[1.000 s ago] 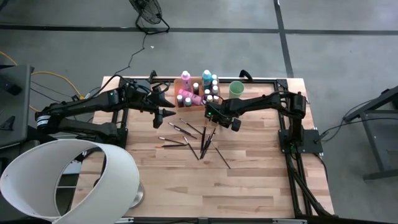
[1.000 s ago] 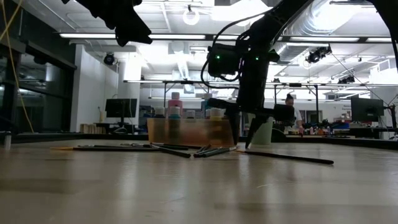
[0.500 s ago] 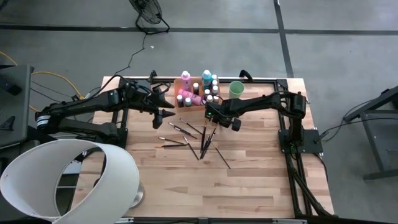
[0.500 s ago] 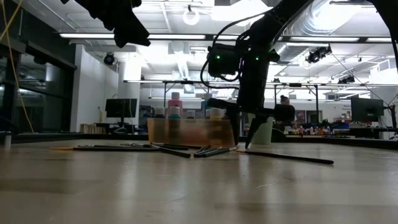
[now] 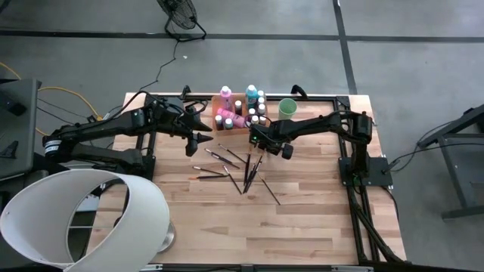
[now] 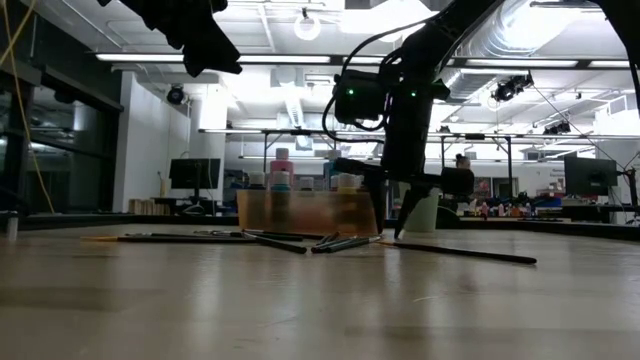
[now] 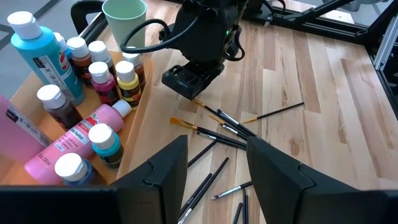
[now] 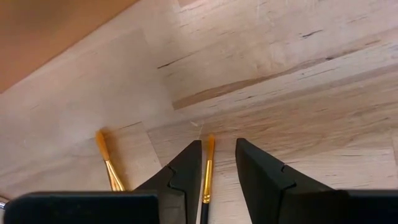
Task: Pick & Place Paint Supplies
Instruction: Put the gold paint brush into the green cup
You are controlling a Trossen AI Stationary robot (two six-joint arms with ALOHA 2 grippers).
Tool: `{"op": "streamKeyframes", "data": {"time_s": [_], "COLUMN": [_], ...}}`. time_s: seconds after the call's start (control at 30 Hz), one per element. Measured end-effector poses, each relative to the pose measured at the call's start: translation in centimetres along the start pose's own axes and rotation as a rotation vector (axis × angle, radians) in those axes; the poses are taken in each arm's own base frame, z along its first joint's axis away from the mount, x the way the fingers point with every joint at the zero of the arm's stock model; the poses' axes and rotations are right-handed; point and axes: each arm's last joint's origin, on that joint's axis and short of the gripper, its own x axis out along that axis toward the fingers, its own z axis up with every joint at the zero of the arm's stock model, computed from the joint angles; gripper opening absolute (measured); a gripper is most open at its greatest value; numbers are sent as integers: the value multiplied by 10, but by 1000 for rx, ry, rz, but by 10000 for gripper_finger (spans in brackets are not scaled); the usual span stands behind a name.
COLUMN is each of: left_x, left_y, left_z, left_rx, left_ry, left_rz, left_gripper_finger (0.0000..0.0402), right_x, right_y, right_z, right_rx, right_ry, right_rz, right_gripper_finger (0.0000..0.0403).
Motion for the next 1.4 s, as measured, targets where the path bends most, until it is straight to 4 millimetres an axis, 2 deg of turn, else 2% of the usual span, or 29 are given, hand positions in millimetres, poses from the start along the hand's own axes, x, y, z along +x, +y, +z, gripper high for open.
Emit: {"op": "streamKeyframes", "data": {"time_s": [0.3, 0.63, 1.03, 1.4], "left_x": [0, 0, 0, 0], "left_y": [0, 0, 0, 0], "left_z": [0, 0, -3, -3], "left_rx": [0, 0, -4, -5], "left_ry": [0, 0, 26, 30], "left_rz": [0, 0, 1, 1], "left_gripper_finger": [161, 161, 161, 161], "right_x": [0, 1, 0, -35], "right_y": [0, 0, 0, 0], "right_z": [0, 0, 0, 2], "right_rx": [2, 1, -32, -107], "right_ry": [-1, -11, -22, -139], "right_rz": [1, 2, 5, 90], "right_gripper_finger": [89, 9, 4, 3]}}
